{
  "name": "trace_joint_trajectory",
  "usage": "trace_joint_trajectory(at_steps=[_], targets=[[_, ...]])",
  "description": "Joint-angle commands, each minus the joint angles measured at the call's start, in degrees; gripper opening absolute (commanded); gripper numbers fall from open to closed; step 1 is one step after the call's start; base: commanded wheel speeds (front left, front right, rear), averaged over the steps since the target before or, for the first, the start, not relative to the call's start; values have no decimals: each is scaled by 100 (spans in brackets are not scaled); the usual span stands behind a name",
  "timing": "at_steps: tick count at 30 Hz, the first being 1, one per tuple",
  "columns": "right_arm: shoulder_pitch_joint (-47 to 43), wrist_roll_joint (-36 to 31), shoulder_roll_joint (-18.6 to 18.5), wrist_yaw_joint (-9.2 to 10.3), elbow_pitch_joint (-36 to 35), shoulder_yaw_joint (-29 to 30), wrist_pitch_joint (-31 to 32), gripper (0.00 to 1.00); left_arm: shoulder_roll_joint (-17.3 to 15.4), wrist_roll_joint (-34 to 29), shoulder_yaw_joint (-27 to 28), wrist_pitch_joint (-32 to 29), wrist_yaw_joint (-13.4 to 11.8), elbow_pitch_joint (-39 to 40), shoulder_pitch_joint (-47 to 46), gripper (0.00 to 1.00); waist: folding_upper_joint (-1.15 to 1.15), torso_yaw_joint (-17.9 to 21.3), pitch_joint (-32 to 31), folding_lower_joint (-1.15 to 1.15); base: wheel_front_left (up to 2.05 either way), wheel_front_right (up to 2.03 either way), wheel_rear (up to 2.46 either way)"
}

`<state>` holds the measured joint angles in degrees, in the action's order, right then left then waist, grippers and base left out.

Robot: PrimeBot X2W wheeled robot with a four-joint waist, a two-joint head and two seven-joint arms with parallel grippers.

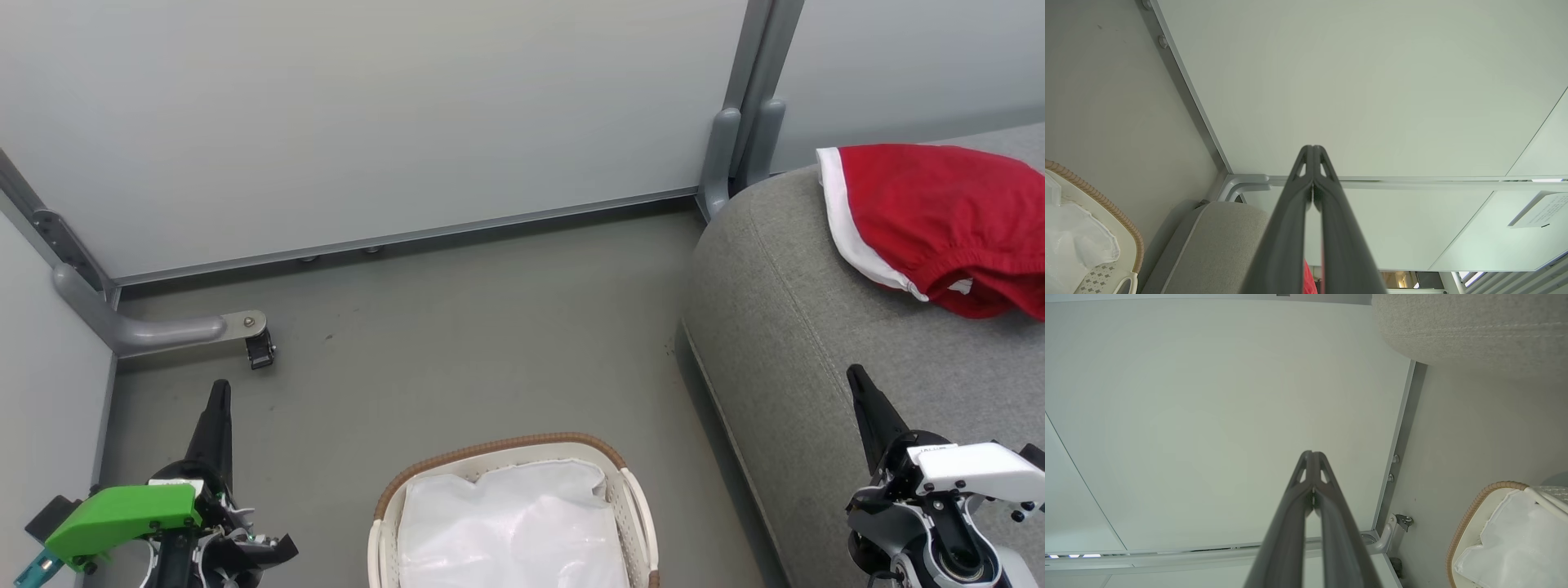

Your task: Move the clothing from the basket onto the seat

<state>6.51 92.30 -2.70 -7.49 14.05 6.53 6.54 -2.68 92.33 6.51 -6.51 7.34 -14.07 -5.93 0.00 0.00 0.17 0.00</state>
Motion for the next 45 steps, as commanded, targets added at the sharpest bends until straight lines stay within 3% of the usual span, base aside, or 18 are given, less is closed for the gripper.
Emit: trace_joint_trajectory(at_steps=[1,45], targets=[[-61,21,-34,0,-19,11,20,0,-37,18,14,-24,28,10,-61,0,0,0,0,0,0,0,0],[-61,22,-34,0,-18,9,19,0,-37,18,14,-24,26,11,-61,0,0,0,0,0,0,0,0]])
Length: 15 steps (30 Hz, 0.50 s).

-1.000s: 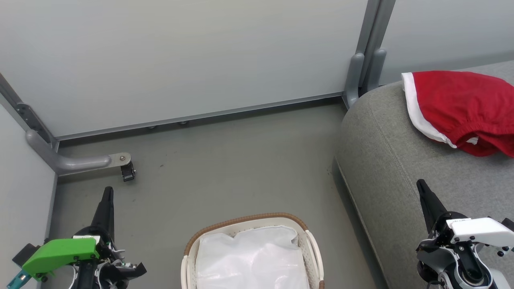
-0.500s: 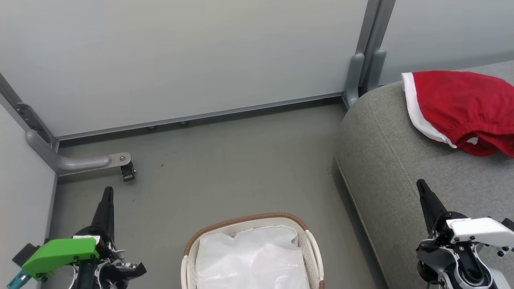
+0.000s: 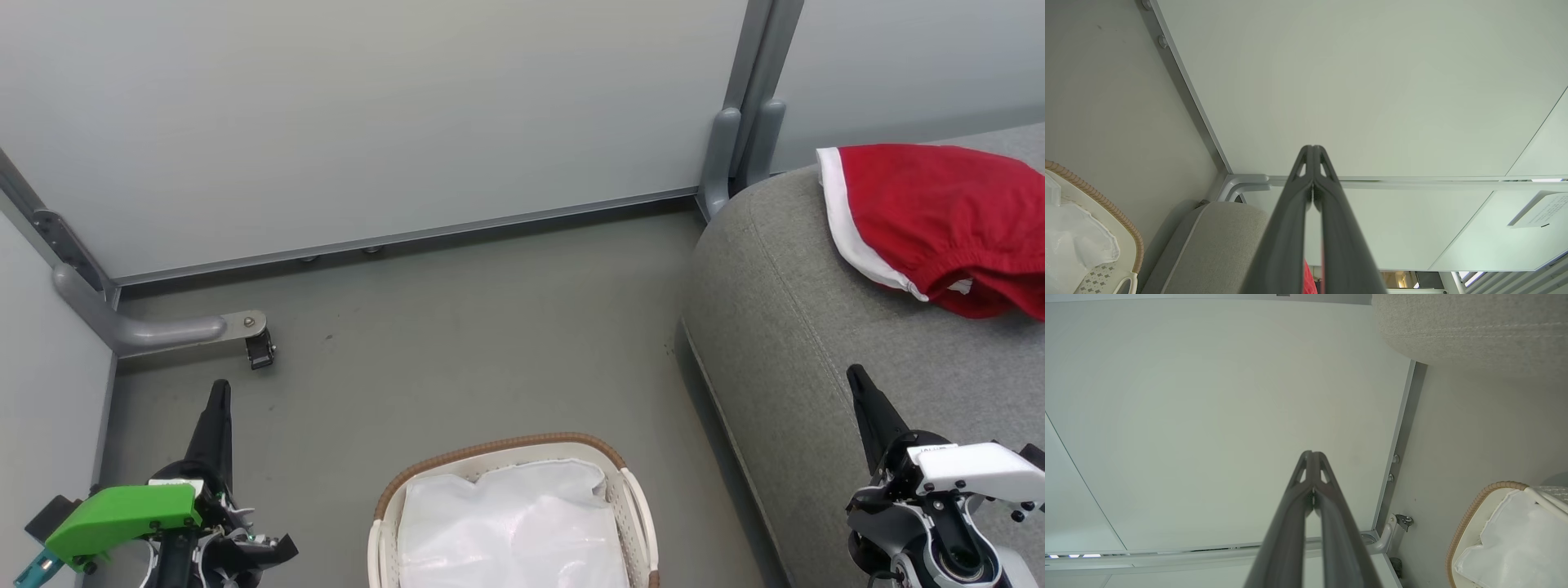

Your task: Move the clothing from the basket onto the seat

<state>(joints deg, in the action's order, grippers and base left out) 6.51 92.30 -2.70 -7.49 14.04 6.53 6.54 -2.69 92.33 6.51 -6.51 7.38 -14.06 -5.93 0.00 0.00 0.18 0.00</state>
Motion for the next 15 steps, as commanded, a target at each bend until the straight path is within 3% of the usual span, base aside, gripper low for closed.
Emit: trace_joint_trajectory(at_steps=[1,15], targets=[[-61,22,-34,0,-17,9,19,0,-36,18,14,-24,23,9,-61,0,0,0,0,0,0,0,0],[-61,22,-34,0,-17,10,19,0,-36,18,13,-24,23,10,-61,0,0,0,0,0,0,0,0]])
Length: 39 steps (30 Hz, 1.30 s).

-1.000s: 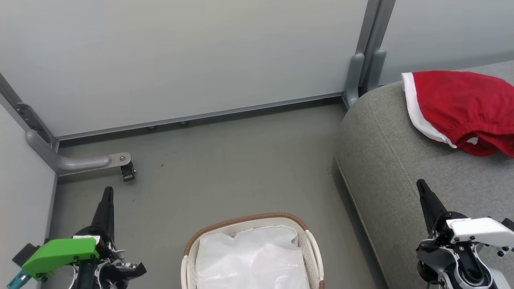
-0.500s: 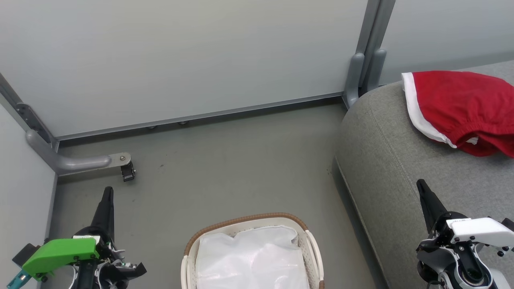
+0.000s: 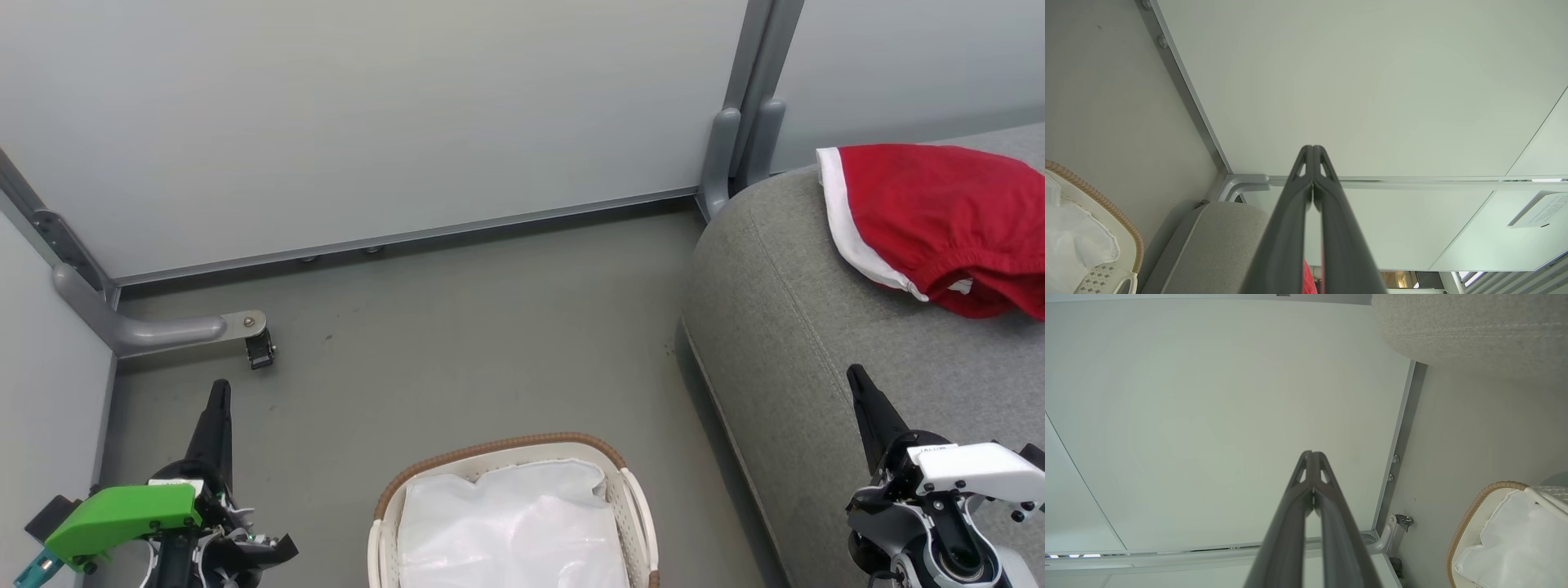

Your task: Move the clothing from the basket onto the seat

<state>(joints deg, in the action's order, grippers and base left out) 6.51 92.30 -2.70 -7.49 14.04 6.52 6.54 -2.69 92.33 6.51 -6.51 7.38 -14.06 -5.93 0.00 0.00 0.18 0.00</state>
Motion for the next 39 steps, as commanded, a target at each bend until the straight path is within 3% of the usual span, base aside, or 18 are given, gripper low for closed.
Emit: trace_joint_trajectory(at_steps=[1,39], targets=[[-60,22,-34,0,-17,11,19,0,-36,18,13,-24,23,10,-61,0,0,0,0,0,0,0,0],[-61,22,-34,0,-17,10,18,0,-36,19,13,-23,23,11,-61,0,0,0,0,0,0,0,0]])
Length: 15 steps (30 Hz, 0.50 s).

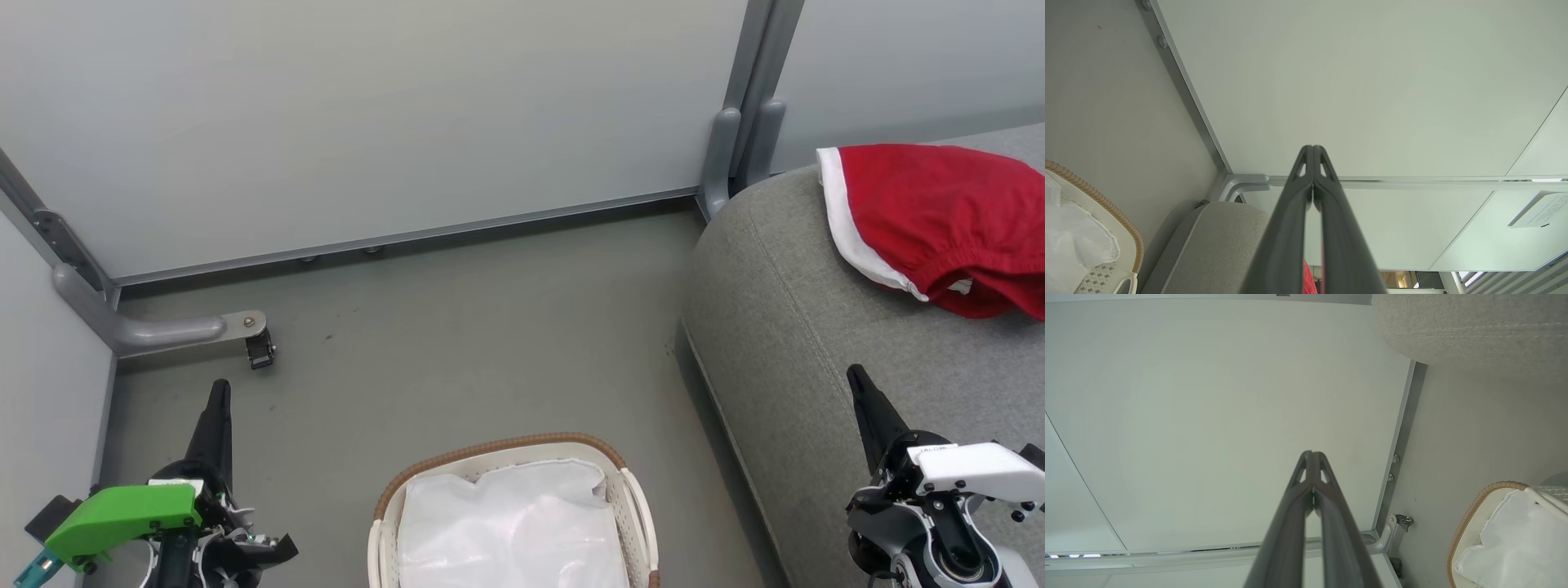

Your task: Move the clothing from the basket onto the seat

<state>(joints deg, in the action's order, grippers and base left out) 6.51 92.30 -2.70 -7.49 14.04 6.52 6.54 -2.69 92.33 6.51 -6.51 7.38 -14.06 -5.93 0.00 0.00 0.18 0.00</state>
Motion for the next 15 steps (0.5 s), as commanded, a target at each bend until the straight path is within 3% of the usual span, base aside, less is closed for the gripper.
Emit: trace_joint_trajectory(at_steps=[1,15], targets=[[-61,22,-34,0,-17,10,18,0,-36,19,13,-23,23,11,-61,0,0,0,0,0,0,0,0],[-61,22,-34,0,-17,10,18,0,-36,19,13,-23,23,11,-61,0,0,0,0,0,0,0,0]])
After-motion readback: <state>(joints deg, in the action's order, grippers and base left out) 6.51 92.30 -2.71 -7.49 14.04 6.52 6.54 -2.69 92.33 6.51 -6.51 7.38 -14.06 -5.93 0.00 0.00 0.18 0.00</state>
